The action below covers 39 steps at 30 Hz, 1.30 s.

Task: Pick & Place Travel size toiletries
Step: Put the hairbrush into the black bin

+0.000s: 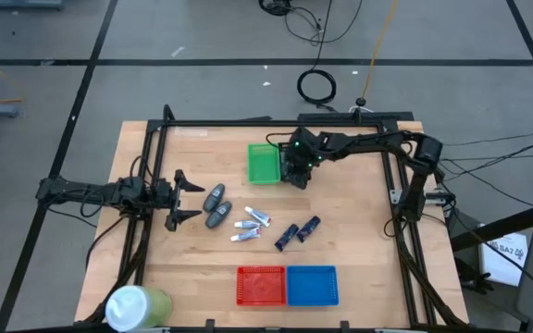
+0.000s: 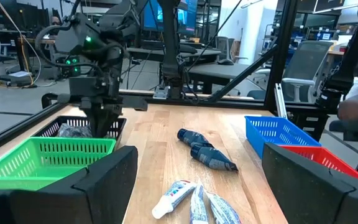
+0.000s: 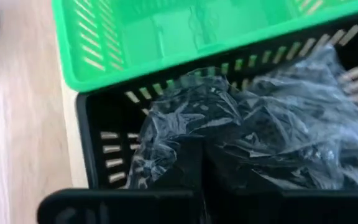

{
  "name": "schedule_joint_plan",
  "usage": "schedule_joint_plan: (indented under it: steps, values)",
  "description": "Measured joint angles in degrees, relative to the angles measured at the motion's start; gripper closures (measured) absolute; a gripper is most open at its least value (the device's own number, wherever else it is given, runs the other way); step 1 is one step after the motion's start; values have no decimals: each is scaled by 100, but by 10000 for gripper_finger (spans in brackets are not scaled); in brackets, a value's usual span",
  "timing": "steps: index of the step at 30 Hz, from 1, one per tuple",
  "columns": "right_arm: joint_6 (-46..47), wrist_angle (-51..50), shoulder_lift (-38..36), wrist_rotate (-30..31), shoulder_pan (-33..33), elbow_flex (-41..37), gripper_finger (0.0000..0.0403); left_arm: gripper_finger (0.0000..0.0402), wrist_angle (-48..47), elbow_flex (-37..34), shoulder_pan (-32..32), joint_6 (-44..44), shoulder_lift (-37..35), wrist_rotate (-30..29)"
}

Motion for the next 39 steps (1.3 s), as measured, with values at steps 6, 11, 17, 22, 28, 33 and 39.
schedule_joint_plan:
  steps: [6, 11, 17, 22, 28, 33, 39]
  values:
    - [89, -22, 162, -43, 4, -8, 403, 64, 0, 0, 0, 0, -1, 0]
    - [105, -55, 41, -11, 4, -15, 403, 64, 0, 0, -1, -1, -1, 0]
    - [107, -204, -436, 23, 13, -49, 403, 64, 0, 0, 0, 0, 1, 0]
    - [107, -123, -963, 35, 4, -46, 403, 64, 2, 0, -2, 0, -1, -2]
    - [-20, 200, -1244, 8, 138, -47, 403, 64, 0, 0, -1, -1, 1, 0]
    - [-288, 328, -1242, 155, 426, -44, 403, 64, 2, 0, 0, -1, 1, 0]
    - [1, -781, -1539, 1834, 527, -40, 403, 64, 2, 0, -2, -1, 1, -1]
